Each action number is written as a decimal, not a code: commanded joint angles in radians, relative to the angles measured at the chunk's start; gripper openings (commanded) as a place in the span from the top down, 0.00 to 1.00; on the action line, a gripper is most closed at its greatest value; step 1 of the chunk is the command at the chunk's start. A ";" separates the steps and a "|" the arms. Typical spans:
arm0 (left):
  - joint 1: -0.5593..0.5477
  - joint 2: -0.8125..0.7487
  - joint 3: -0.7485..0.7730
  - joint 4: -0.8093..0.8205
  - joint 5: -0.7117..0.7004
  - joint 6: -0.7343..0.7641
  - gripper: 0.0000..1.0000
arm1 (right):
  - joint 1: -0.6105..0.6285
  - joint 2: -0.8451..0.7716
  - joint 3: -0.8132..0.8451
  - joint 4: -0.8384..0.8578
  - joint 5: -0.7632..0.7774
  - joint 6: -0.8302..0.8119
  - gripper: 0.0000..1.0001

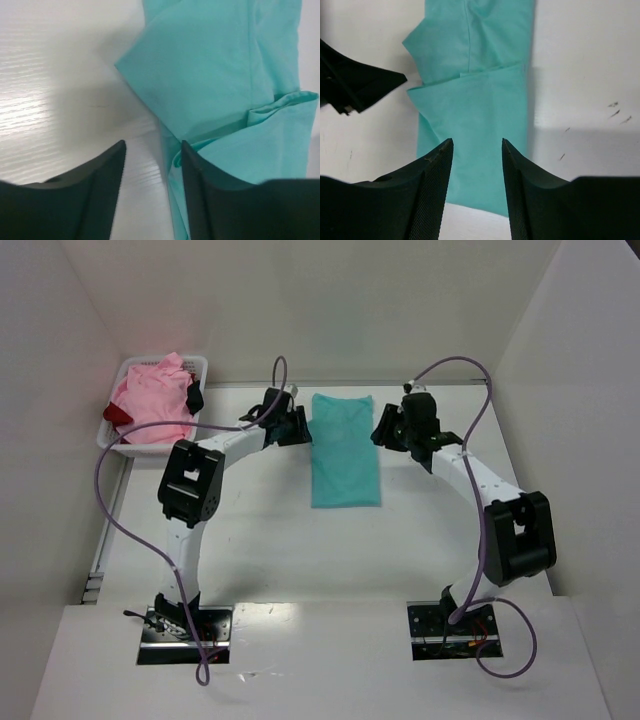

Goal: Fold and stack the t-shirts
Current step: Fold the folded rectangular tshirt in 1/3 of the way, then grab one side of the 2/3 rectangular tshirt with both arms, then fold the long partially folded tshirt into a neat square, then smooth out wrinkles on the folded tshirt

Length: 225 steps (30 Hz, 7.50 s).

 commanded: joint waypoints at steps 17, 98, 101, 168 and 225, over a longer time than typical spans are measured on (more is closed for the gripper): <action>-0.119 -0.385 -0.415 -0.050 0.228 0.041 0.19 | 0.000 -0.030 -0.161 -0.138 0.019 0.056 0.00; -0.200 -0.479 -0.570 -0.119 0.159 -0.061 0.99 | 0.081 -0.094 -0.274 -0.306 -0.101 0.203 1.00; -0.219 -0.526 -0.570 -0.174 0.159 -0.071 0.99 | 0.081 -0.152 -0.274 -0.338 -0.127 0.213 1.00; 0.162 0.336 0.668 -0.249 0.239 0.019 0.91 | -0.043 0.840 1.014 -0.203 -0.153 0.125 0.84; 0.011 -0.232 -0.151 -0.015 -0.027 0.015 0.06 | -0.034 0.415 0.382 -0.013 -0.158 -0.077 0.18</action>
